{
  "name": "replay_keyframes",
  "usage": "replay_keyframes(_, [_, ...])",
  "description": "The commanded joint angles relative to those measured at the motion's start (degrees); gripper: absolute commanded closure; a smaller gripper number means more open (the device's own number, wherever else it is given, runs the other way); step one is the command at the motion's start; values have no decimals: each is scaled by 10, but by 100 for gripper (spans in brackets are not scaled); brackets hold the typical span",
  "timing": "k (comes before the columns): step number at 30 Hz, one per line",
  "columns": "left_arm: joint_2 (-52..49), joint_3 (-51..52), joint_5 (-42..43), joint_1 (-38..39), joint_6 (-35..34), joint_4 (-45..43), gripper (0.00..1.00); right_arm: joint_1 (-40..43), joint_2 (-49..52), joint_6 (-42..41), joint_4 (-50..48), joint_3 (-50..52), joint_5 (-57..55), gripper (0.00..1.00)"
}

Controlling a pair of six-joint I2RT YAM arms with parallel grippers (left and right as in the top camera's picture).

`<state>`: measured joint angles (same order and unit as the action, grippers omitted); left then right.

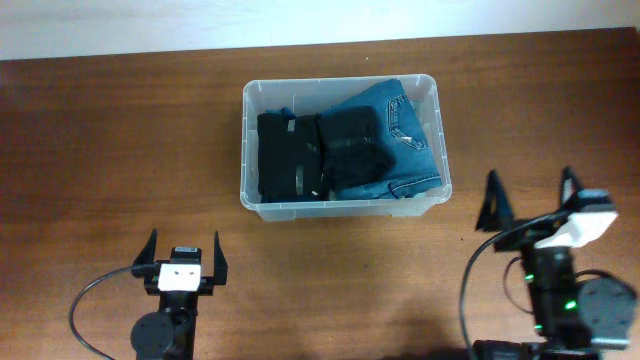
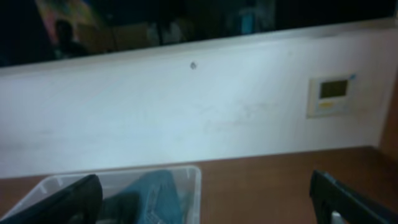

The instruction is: Pack container

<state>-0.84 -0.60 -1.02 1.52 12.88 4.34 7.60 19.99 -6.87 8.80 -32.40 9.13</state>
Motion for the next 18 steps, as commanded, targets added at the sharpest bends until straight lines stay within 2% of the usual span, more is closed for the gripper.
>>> replay_keyframes(1, [5, 1, 2, -3, 5, 4, 1, -33, -48, 6, -54, 93, -17, 2])
replay_keyframes(5, [5, 1, 2, -3, 5, 4, 1, -38, -103, 4, -87, 171, -21, 2])
replay_keyframes(12, [5, 1, 2, -3, 5, 4, 1, -38, -180, 4, -99, 240, -52, 2])
replay_keyframes(18, [5, 1, 2, -3, 5, 4, 1, -38, -198, -14, -204, 287, -60, 2])
